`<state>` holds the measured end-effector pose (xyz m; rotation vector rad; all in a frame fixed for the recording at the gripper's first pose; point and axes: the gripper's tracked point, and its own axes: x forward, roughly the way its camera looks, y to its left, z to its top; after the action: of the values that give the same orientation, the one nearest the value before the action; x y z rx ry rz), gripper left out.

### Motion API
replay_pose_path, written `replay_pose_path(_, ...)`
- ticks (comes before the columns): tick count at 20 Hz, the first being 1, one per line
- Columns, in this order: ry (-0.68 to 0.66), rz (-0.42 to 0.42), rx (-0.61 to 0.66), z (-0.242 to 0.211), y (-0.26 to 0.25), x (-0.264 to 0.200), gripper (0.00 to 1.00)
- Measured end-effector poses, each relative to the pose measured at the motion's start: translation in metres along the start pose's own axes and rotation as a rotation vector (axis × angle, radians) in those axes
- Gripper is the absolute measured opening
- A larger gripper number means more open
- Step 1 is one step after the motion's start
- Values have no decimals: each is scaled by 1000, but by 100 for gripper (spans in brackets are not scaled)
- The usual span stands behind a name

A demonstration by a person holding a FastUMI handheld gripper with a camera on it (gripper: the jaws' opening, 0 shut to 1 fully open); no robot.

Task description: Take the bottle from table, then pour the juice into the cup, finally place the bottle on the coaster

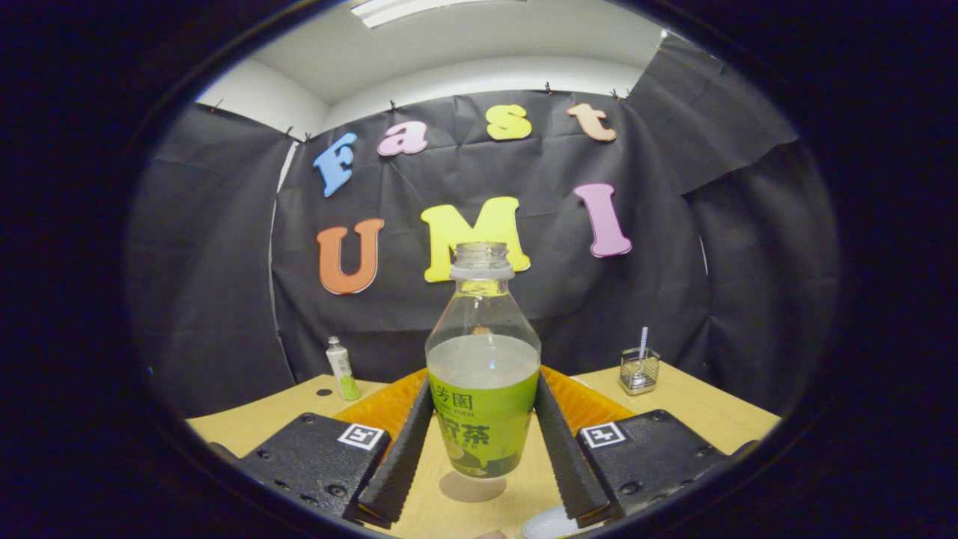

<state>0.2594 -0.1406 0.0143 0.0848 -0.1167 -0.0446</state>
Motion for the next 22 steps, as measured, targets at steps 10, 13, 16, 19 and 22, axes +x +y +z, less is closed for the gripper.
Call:
replay_pose_path(10, 162, -29, -41, -86, 21, 65, 81)
replay_pose_path(13, 184, -12, -48, -100, 27, 69, 81)
replay_pose_path(16, 211, -36, -88, -111, 24, 69, 82)
replay_pose_path(19, 229, -25, -82, -121, 33, 69, 82)
replay_pose_path(22, 254, -67, -99, -128, 24, 62, 83)
